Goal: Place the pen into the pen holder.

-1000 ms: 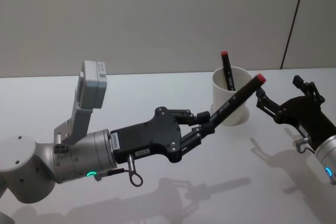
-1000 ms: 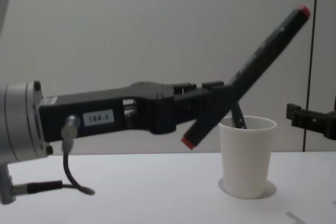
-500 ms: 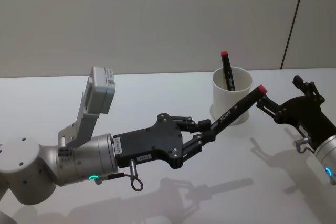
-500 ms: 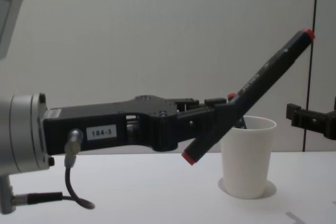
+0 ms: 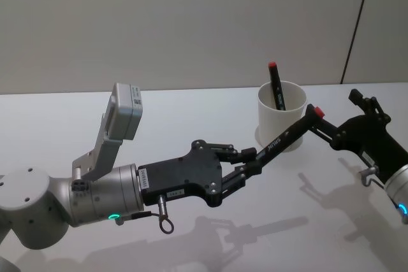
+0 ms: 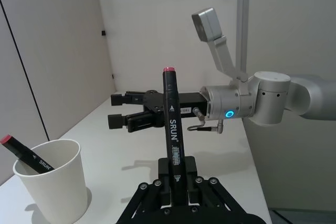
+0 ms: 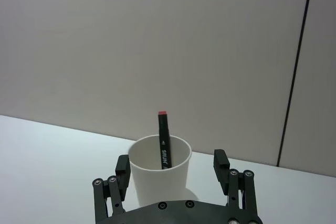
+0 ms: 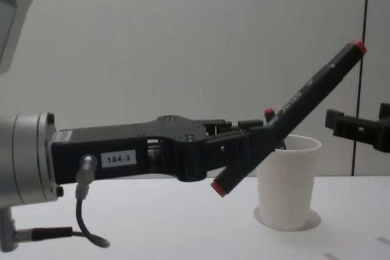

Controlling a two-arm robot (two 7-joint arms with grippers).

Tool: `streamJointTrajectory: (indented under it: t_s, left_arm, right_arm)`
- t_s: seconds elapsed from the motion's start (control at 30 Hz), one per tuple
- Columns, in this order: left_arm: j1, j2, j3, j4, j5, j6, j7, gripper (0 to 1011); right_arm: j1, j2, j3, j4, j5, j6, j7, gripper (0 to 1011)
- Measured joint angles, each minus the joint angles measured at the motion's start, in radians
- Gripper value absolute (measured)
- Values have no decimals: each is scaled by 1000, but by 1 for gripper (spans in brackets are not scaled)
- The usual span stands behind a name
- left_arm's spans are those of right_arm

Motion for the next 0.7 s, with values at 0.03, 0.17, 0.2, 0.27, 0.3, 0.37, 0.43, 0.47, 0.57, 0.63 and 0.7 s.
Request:
streamJointTrajectory:
  t_s: [0.03,0.17,0.2,0.27,0.3,0.37,0.43,0.47,0.57,0.63,0.7]
  left_arm:
    - [0,0,0,0,0,0,0,173]
    - [0,0,1,1,1,1,0,173]
    - [0,0,1,1,1,1,0,173]
    - [0,0,1,1,1,1,0,173]
    - [0,0,1,1,1,1,0,173]
    - [-1,0,1,1,2,1,0,172]
    - [-1,0,1,1,2,1,0,173]
    - [0,0,2,1,2,1,0,173]
    - [-1,0,2,1,2,1,0,173]
    - [0,0,2,1,3,1,0,173]
    - [-1,0,2,1,3,1,0,173]
  right_arm:
    - [-2,3,1,-3,6,0,7,1002]
    - [-16,20,10,-24,43,-2,41,1002]
    - [-23,28,14,-33,56,-2,52,1002]
    - [-34,39,19,-45,75,-2,67,1002]
    - [-44,50,24,-56,92,-2,78,1002]
    - [-57,62,30,-69,113,-2,92,1002]
    - [-75,80,38,-87,143,-2,107,1002]
    - [-81,86,41,-92,149,-2,110,1002]
    - [-108,112,54,-116,189,0,126,1002]
    - [-123,126,61,-126,209,1,135,1002]
    - [-141,144,71,-141,238,4,147,1002]
